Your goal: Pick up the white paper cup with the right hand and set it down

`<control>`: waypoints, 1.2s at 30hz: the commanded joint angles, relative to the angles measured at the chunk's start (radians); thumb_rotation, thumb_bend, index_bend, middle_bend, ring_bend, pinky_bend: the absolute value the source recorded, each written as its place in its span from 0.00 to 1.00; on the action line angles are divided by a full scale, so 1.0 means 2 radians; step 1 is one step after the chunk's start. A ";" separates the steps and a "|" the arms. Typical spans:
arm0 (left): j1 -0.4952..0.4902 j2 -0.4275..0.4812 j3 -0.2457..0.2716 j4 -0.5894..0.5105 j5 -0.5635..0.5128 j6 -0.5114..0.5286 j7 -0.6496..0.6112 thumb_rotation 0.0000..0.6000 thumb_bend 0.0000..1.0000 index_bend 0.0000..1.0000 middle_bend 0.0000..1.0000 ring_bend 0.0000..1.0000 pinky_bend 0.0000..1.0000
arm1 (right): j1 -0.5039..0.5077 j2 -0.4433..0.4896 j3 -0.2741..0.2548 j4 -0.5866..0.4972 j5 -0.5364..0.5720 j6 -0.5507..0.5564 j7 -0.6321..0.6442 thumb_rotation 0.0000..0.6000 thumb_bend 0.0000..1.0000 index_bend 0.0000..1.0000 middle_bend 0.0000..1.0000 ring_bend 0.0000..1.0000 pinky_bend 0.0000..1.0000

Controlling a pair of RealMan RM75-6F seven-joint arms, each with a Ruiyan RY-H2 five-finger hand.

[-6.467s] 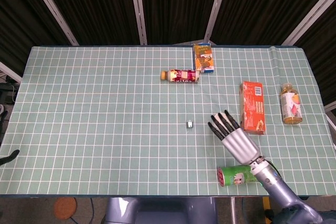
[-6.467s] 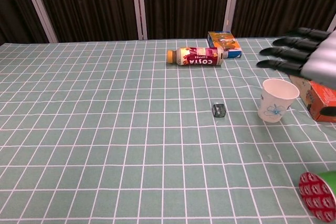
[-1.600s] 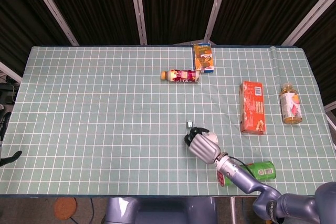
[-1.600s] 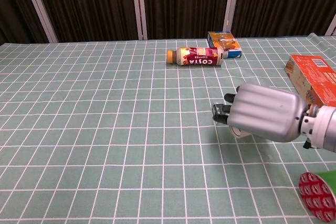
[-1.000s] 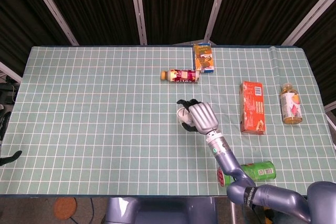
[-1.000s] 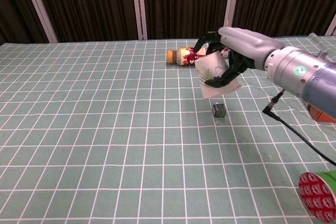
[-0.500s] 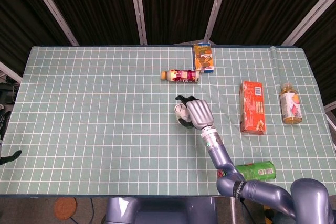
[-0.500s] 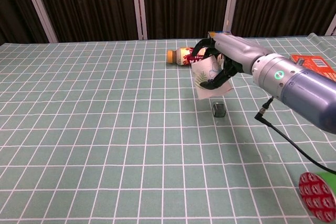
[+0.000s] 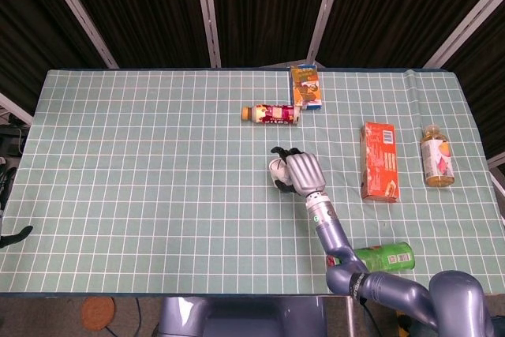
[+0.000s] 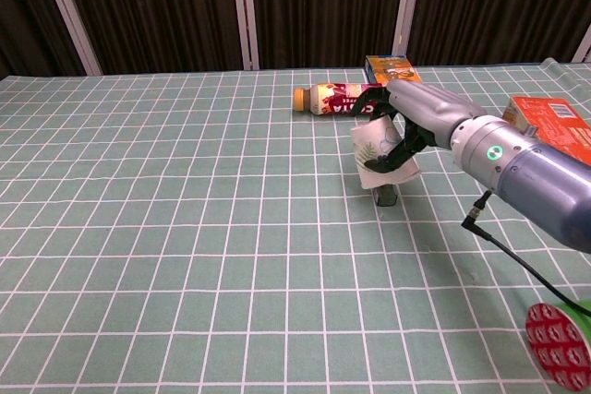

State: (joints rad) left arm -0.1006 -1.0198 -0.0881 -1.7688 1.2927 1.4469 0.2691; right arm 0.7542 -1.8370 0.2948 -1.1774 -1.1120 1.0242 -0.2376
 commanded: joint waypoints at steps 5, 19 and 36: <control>-0.001 0.000 0.000 0.000 -0.002 -0.002 -0.001 1.00 0.00 0.00 0.00 0.00 0.00 | -0.004 0.003 -0.003 -0.005 0.001 -0.008 0.012 1.00 0.21 0.23 0.42 0.25 0.46; 0.002 0.003 0.003 -0.006 0.008 0.005 -0.002 1.00 0.00 0.00 0.00 0.00 0.00 | -0.029 0.037 -0.036 -0.054 -0.022 -0.006 0.020 1.00 0.19 0.12 0.24 0.14 0.35; 0.007 0.010 0.008 -0.012 0.021 0.012 -0.014 1.00 0.00 0.00 0.00 0.00 0.00 | -0.062 0.115 -0.055 -0.167 -0.083 0.048 0.020 1.00 0.18 0.08 0.16 0.08 0.18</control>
State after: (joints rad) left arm -0.0868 -0.9999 -0.0730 -1.7927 1.3341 1.4700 0.2419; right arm 0.6455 -1.6405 0.1908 -1.4814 -1.2473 1.0944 -0.2079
